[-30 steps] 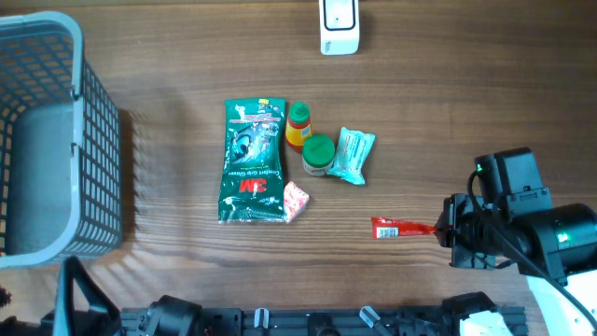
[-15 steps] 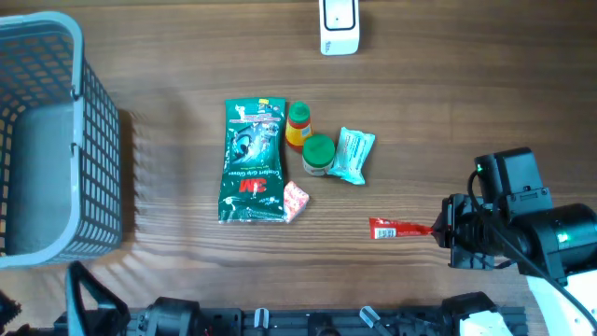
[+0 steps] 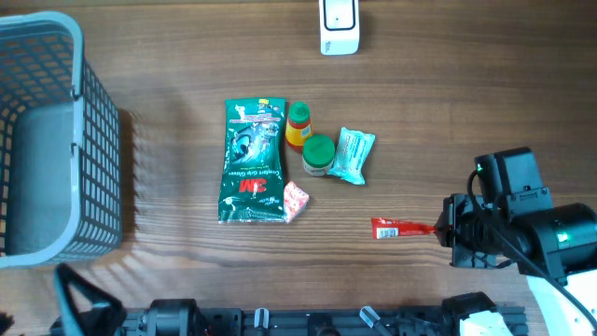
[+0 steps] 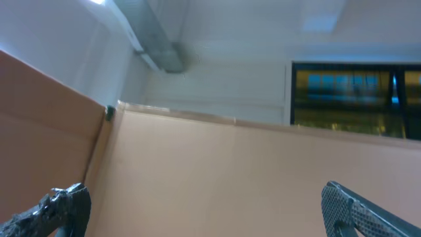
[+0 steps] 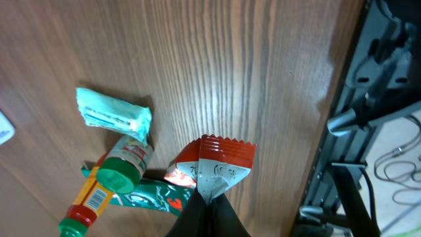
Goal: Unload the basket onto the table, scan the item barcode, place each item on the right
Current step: 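Lift the red packet with right gripper and carry it to the scanner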
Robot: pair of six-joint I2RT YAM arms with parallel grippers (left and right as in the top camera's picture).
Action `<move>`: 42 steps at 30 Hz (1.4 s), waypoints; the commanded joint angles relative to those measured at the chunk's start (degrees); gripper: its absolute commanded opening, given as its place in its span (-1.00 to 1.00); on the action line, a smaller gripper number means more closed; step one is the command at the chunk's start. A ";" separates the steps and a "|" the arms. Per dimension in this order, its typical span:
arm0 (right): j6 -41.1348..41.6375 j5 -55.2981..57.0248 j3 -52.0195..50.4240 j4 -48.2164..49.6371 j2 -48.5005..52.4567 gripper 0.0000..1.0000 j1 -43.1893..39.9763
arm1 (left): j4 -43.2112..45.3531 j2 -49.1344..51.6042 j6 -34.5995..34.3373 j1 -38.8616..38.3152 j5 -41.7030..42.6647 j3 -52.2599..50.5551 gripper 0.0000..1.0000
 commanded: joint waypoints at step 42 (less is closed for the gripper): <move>-38.99 13.88 0.33 39.82 15.32 -0.91 0.17 | -38.32 -0.39 -0.35 0.31 22.27 -30.73 1.00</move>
